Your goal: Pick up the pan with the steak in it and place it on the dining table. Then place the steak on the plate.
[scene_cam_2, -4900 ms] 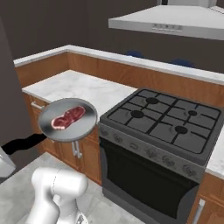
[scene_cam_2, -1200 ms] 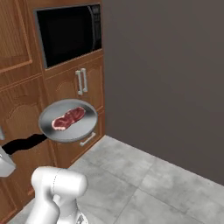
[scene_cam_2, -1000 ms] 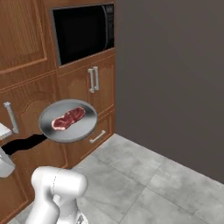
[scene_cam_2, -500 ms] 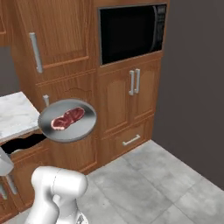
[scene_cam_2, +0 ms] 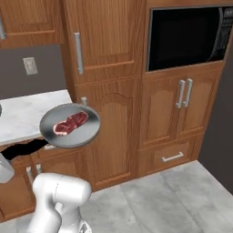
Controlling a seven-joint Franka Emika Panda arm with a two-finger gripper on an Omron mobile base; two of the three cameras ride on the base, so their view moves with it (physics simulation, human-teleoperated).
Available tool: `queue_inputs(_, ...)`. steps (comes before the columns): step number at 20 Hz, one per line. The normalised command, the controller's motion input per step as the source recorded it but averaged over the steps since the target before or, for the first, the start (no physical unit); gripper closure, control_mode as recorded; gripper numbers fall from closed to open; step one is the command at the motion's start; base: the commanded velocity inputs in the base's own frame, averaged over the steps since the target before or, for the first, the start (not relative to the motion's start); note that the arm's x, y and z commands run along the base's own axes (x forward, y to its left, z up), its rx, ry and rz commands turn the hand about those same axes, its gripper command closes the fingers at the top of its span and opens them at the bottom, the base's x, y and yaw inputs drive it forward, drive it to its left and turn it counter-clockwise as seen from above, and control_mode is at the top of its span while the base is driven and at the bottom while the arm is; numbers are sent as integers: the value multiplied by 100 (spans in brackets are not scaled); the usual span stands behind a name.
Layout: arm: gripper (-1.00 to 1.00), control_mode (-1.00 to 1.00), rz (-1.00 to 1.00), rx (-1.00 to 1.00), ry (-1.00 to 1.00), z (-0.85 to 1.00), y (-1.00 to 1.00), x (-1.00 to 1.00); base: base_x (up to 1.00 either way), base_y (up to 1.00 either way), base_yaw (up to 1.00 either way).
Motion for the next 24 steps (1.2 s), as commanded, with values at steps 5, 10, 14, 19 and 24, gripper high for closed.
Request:
queue_inputs(5, 100, 100, 0, 0, 0, 0, 0, 0, -2, -4, 17)
queue_inputs(10, 100, 100, 0, 0, 0, 0, 0, 0, -33, -21, 42)
queue_inputs(14, 100, 100, 0, 0, 0, 0, 0, 0, -24, -8, 45)
queue_inputs(19, 100, 100, 0, 0, 0, 0, 0, 0, -18, -2, 46)
queue_inputs(24, 100, 100, 0, 0, 0, 0, 0, 0, -11, -2, 46)
